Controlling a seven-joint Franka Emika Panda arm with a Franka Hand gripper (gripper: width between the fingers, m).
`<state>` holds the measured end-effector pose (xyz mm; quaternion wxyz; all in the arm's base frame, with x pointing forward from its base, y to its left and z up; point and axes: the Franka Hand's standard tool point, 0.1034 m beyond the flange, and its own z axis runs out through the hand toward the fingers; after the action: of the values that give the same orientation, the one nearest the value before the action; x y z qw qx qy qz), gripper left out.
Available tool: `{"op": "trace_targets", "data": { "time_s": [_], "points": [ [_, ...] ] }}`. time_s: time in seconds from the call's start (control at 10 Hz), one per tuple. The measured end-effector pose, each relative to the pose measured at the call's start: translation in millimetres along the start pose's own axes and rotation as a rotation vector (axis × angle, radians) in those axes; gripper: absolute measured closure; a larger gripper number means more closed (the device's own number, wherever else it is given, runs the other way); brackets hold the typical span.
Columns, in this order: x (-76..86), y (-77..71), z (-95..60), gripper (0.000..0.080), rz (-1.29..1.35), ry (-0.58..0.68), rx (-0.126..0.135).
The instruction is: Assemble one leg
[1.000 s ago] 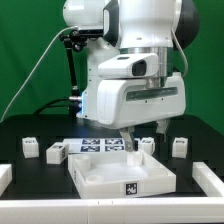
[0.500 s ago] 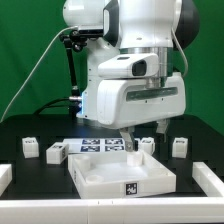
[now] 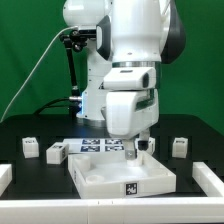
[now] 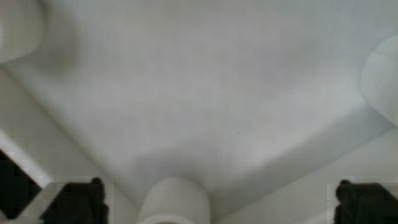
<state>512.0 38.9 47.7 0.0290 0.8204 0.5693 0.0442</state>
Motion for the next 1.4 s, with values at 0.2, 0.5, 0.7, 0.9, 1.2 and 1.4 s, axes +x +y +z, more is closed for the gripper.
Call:
{"op": "trace_targets", "data": {
  "time_s": [0.2,0.5,0.7,0.9,1.2,1.4],
  "points": [
    [-0.9,0.9,-0.1,0.015,0.012,0.001,-0.001],
    [-6.7,1.0,0.7,0.015,-0.155,-0.008,-0.002],
    [-7.3,-4.4,2.1,0.015,-0.306,-0.032,0.001],
    [-4.8,-8.2,2.9,0.015,-0.406,-0.057,0.006],
    [-5.3,-8.7,3.6,0.015,-0.406,-0.057,0.008],
    [-14.1,-11.5,5.3,0.015,-0.42,-0.076,0.037]
  ]
}}
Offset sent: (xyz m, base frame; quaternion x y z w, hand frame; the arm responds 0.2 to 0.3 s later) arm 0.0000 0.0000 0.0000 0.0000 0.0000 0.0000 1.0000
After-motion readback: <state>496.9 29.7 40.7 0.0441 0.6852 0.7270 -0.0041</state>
